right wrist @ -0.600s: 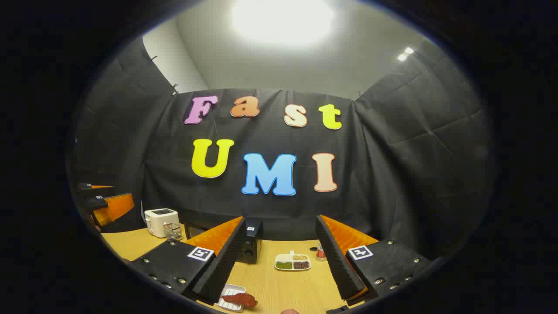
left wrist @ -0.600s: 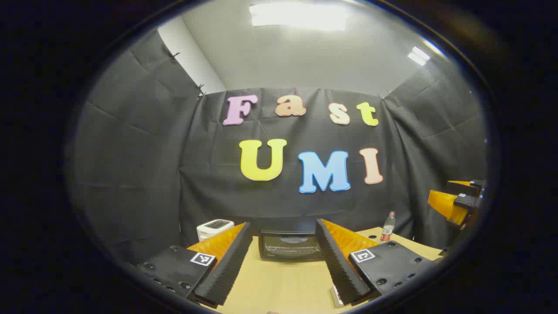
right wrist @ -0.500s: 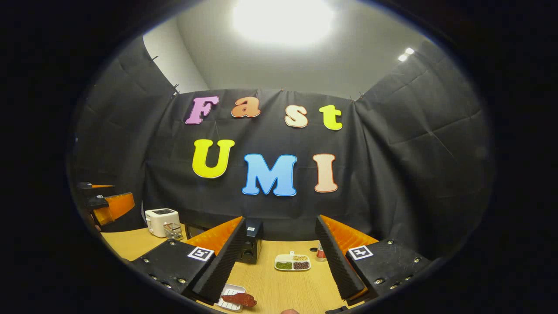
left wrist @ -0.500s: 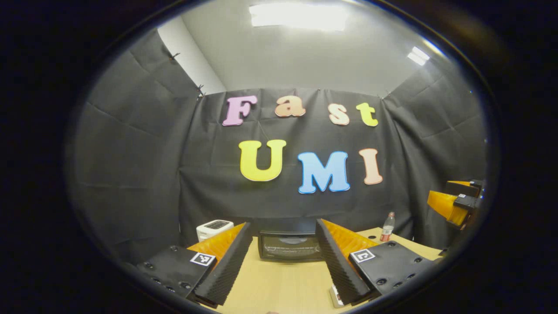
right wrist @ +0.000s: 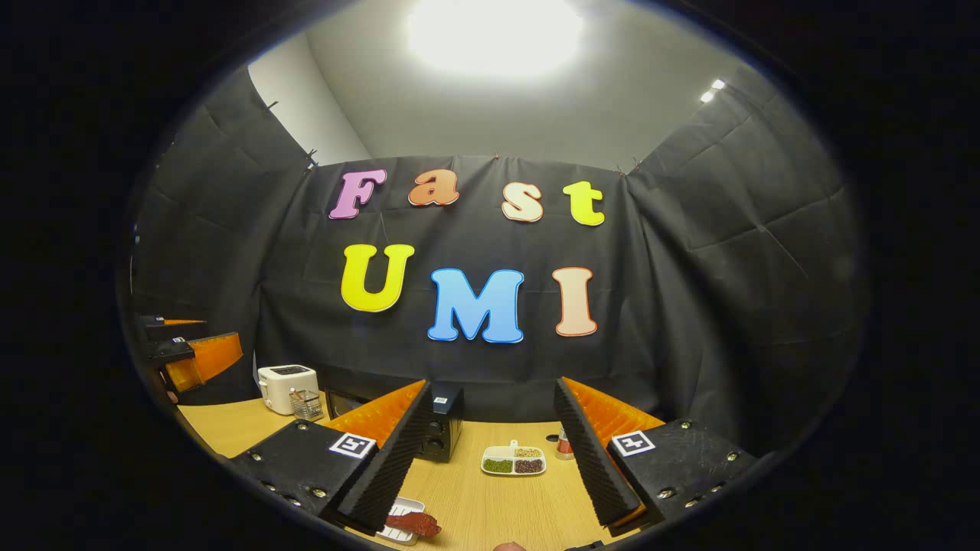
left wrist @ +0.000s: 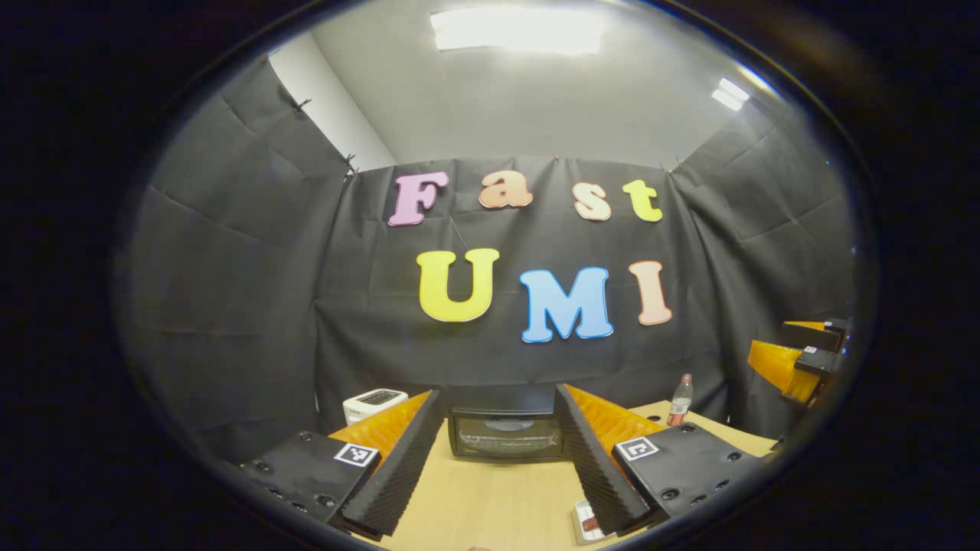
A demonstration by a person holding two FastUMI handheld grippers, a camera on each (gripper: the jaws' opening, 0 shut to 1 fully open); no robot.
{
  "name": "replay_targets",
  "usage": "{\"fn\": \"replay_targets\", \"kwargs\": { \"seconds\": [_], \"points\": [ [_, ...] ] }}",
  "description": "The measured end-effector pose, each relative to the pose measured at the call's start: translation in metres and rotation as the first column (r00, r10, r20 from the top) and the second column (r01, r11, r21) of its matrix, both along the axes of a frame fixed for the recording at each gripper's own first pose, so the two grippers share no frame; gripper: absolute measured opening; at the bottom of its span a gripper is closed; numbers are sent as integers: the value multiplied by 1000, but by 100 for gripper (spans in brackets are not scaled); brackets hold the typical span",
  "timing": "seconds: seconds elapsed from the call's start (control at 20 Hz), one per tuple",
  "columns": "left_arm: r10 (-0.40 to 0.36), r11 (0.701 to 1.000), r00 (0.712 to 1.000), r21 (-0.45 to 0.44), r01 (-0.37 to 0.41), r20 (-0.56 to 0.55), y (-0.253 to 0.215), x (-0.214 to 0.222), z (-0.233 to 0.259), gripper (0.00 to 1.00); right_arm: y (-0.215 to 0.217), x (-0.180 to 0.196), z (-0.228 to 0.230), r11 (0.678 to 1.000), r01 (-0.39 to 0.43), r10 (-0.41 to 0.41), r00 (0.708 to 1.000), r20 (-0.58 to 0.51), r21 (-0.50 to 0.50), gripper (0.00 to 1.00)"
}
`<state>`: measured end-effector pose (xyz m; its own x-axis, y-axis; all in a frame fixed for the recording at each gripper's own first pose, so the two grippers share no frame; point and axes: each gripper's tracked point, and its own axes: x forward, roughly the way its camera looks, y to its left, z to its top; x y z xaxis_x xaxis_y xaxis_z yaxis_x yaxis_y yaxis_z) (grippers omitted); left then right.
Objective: Open the electric oven with the left hand, put the food in, and close the electric oven.
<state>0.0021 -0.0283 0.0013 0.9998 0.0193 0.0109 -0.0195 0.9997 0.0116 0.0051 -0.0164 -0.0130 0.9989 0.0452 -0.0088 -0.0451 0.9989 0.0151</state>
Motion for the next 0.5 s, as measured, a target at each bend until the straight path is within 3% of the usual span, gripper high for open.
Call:
{"fn": "replay_targets", "kwargs": {
  "seconds": [0.3, 0.45, 0.5],
  "points": [
    [19, 1000, 1000, 19, -19, 5, -1, 31, -9, 100, -4, 3, -13, 1000, -25, 25, 999, -24, 9, 96],
    [14, 1000, 1000, 8, -14, 7, 6, 68, -13, 96, -5, 13, -12, 1000, -3, 3, 1000, -21, 6, 96],
    [5, 1000, 1000, 3, -5, 8, 6, 81, -16, 91, -6, 20, -13, 1000, 13, -13, 1000, -20, 5, 96]
  ]
}}
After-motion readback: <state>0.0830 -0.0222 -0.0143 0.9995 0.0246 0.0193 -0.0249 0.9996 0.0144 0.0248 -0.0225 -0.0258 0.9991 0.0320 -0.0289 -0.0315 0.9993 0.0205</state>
